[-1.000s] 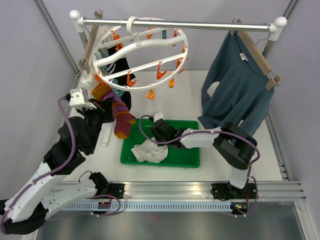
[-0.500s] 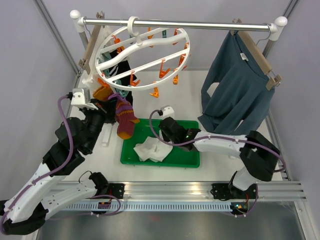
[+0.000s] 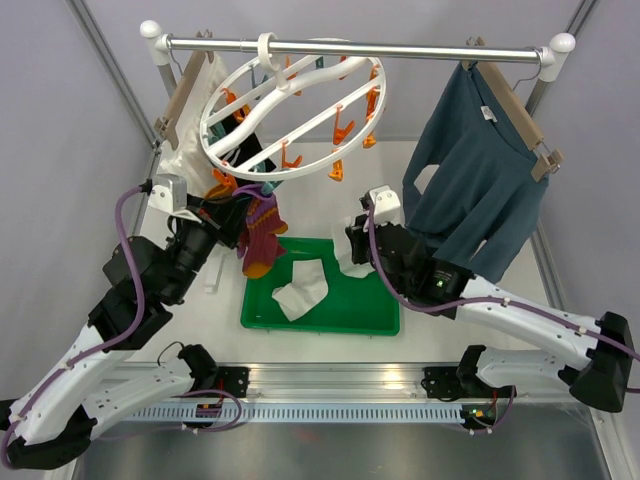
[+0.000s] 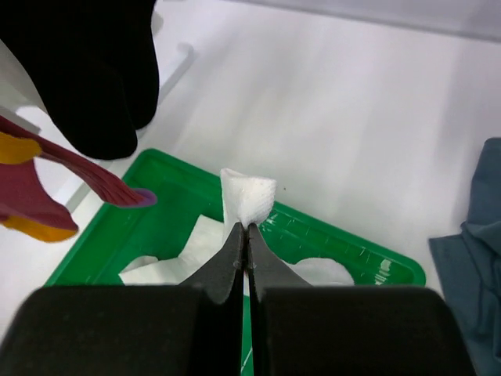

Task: Clip the socks to the hanger
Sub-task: Pick up the sock from the bin.

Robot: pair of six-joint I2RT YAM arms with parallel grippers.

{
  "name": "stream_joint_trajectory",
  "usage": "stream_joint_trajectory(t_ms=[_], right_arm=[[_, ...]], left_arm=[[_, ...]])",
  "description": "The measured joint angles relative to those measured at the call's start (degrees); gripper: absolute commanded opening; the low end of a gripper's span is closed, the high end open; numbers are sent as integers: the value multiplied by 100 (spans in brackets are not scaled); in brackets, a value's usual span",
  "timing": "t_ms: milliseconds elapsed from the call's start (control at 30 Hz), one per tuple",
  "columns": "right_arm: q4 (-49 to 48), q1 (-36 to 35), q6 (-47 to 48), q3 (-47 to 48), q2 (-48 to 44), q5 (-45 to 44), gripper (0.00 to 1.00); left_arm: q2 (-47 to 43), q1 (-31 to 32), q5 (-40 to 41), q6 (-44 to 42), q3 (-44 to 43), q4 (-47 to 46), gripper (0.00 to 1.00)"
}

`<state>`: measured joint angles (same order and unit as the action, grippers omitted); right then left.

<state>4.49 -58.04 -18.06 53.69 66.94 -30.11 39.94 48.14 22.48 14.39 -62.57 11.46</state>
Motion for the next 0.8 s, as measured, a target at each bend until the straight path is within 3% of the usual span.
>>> stream_joint_trajectory(t_ms=[467, 800], right_arm=[[83, -101, 557, 92, -1215, 291, 0], [291, -111, 852, 588, -1314, 804, 0]], left_arm=[[-39, 0, -1679, -238, 175, -728, 18], [-251, 0, -2052, -258, 494, -861, 29]])
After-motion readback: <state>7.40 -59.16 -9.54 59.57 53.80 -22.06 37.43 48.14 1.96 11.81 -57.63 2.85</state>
